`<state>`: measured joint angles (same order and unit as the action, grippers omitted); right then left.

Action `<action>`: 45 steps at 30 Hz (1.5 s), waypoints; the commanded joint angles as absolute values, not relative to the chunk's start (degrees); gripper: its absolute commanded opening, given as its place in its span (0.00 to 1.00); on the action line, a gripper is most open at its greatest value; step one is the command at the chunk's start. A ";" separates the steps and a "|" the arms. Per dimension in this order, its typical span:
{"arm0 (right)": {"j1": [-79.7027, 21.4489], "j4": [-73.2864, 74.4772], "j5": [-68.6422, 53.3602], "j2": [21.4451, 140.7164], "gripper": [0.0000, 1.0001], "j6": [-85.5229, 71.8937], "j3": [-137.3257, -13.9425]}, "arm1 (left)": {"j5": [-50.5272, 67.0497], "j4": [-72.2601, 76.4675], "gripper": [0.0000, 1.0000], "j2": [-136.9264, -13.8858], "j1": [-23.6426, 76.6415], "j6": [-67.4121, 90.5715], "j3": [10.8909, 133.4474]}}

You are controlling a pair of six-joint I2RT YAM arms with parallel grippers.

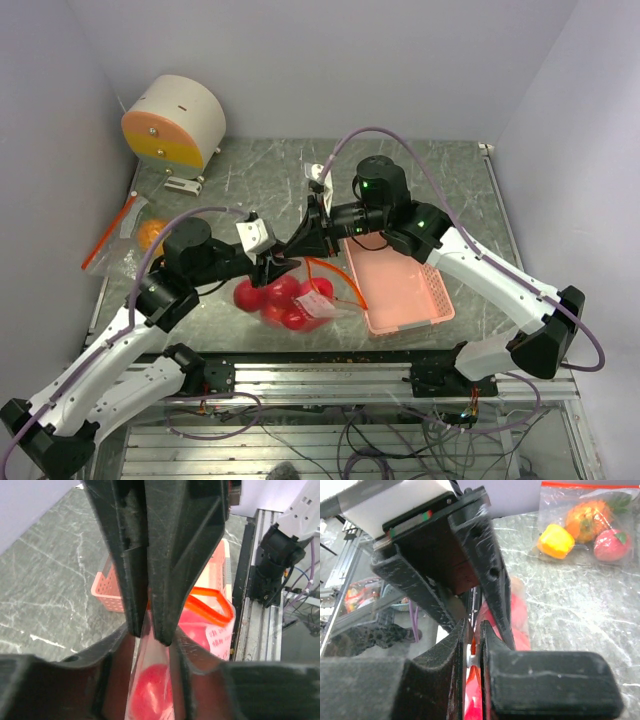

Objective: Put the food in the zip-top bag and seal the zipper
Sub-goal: Adjust the zipper food storage bag at the center of the board, then zip the zipper food storage bag at the center of the board.

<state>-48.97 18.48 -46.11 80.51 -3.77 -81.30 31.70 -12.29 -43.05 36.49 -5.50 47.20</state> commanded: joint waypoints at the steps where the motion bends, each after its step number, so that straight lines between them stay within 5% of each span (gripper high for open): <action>1: -49.13 17.14 -47.04 79.75 0.00 -2.38 -81.40 | 35.23 -8.60 0.30 -45.32 36.47 -4.74 49.55; 4: -49.13 17.12 -46.39 79.71 0.00 -2.75 -81.58 | 36.31 -9.51 0.07 -46.35 36.46 -3.54 49.82; 10: -49.05 16.62 -36.79 77.88 0.00 -3.34 -81.02 | 35.57 -9.95 0.07 -41.16 36.47 -2.42 48.77; 18: -48.85 6.19 -30.13 66.71 0.55 1.02 -71.17 | 29.02 -14.04 0.07 -38.54 36.44 -0.10 48.17; 22: -48.85 0.37 -38.96 62.81 0.64 4.77 -65.14 | 29.51 -12.98 0.07 -37.16 36.47 0.86 46.79; 33: -48.73 -7.41 -42.19 70.40 0.66 -0.82 -67.79 | 29.64 -12.02 0.07 -35.89 36.47 1.25 46.24; 45: -48.73 -11.70 -50.51 75.93 0.42 -8.64 -70.77 | 28.62 -13.78 0.07 -35.42 36.47 0.88 46.71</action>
